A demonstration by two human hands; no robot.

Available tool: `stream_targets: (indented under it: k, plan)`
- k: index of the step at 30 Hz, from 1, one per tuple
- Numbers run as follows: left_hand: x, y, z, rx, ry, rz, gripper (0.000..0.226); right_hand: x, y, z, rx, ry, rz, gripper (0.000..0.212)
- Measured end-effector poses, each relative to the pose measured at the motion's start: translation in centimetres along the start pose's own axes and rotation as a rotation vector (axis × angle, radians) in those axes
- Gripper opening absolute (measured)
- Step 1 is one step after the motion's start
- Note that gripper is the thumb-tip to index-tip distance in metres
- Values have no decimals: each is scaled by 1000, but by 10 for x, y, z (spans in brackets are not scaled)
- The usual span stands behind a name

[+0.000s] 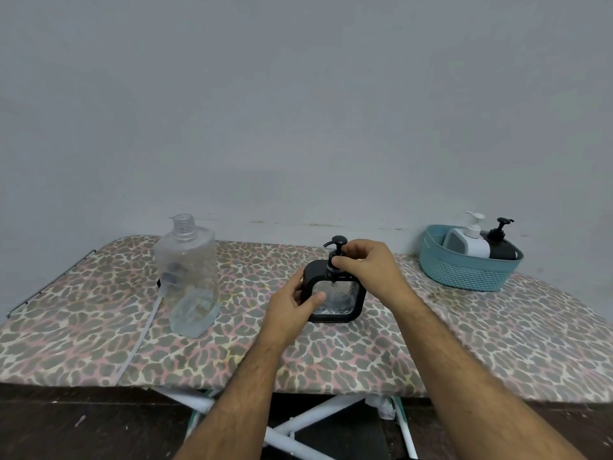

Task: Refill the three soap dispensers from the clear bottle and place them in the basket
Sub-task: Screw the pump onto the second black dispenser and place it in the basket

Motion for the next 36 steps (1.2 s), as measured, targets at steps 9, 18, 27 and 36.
stream_targets:
  k: [9, 18, 27, 36]
  plan:
    - [3, 0, -1, -5, -10, 15, 59, -1, 1, 1, 37, 17, -215, 38]
    - [2, 0, -1, -8, -22, 2, 59, 0, -2, 3, -37, -3, 9, 74]
    - [-2, -1, 1, -10, -20, -9, 64, -2, -4, 8, -59, -18, -27, 82]
    - [1, 0, 0, -6, -21, 1, 65, 1, -4, 6, -39, -17, -21, 85]
Point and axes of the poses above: each hand's wrist, its own z-axis towards the middle knuckle, its own y-axis out of the palm, x = y × z, the point moved 3 cm from there along z, towards the middle knuckle, and after that the axes turned 3 degrees about y, right-handed, at the moved point
